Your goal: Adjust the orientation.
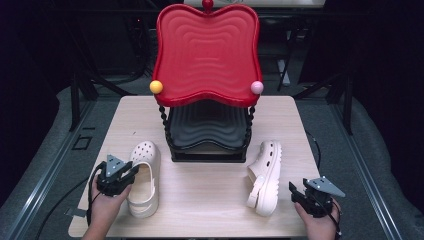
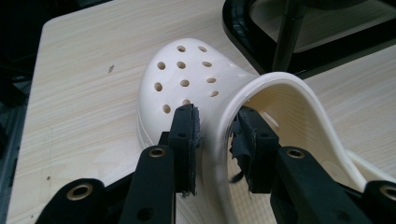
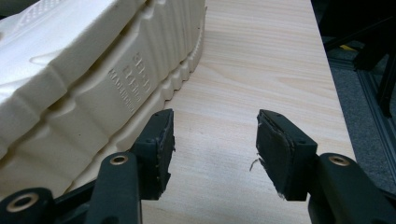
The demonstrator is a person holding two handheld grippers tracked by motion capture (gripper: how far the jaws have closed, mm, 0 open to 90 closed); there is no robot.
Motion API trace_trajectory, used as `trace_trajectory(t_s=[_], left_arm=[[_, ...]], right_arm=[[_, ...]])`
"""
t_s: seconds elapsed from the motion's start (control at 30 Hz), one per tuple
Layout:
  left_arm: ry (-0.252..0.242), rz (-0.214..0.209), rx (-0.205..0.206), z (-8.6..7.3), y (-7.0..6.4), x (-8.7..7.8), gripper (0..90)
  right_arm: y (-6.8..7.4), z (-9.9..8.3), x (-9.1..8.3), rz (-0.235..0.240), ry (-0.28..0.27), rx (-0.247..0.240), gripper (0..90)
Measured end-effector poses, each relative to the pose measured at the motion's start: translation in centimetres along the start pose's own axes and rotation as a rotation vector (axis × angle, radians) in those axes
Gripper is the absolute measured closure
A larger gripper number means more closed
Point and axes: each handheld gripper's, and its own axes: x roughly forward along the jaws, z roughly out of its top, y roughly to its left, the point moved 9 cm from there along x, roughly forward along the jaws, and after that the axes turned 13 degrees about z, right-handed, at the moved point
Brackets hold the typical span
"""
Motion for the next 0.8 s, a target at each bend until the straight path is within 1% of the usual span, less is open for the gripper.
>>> trace_trajectory(t_s=[0.03, 0.07, 0.1, 0.2, 0.27, 0.33, 0.37, 0.47, 0.53, 0.63, 0.67, 0.73, 0.8], left_arm=[[0.0, 0.008, 0.013, 0.0, 0.0, 0.1, 70.8], [0.0, 0.008, 0.013, 0.0, 0.0, 0.1, 71.2], [-0.006, 0.018, 0.022, 0.1, -0.1, 0.2, 71.5], [-0.014, 0.024, 0.018, 0.0, -0.2, 0.2, 72.5], [-0.014, 0.035, 0.029, 0.0, 0.0, 0.1, 73.9], [-0.013, 0.038, 0.032, 0.0, 0.1, 0.0, 75.6], [-0.022, 0.043, 0.036, -0.1, 0.3, -0.2, 76.5], [-0.026, 0.057, 0.029, -0.2, 0.7, -0.5, 78.1], [-0.032, 0.06, 0.026, -0.3, 0.8, -0.7, 78.4], [-0.027, 0.059, 0.03, -0.3, 1.0, -1.6, 78.7], [-0.032, 0.058, 0.031, -0.4, 0.9, -1.8, 78.9], [-0.02, 0.05, 0.042, -0.6, 0.9, -2.4, 79.3], [-0.019, 0.043, 0.034, -0.6, 0.8, -2.7, 79.6]], right_arm=[[0.0, 0.0, 0.0, 0.003, -0.001, -0.001, 46.9], [0.1, 0.0, 0.1, 0.005, 0.001, -0.002, 47.0], [0.1, 0.0, 0.1, 0.006, 0.008, -0.006, 47.0], [0.1, 0.0, 0.1, 0.01, 0.007, -0.01, 47.1], [0.2, 0.0, 0.1, 0.013, 0.006, -0.011, 47.1], [0.2, 0.0, 0.2, 0.019, 0.0, -0.008, 47.1], [0.1, 0.0, 0.1, 0.016, 0.003, -0.008, 47.1], [0.1, 0.0, 0.1, 0.023, -0.004, 0.004, 47.1], [0.1, -0.1, 0.1, 0.022, 0.003, 0.006, 47.1], [0.0, 0.0, 0.0, 0.024, -0.008, 0.015, 47.1], [0.0, 0.0, 0.0, 0.026, -0.006, 0.018, 47.1], [-0.1, 0.0, -0.1, 0.025, -0.008, 0.021, 47.1], [-0.2, -0.1, -0.2, 0.025, -0.01, 0.025, 47.1]])
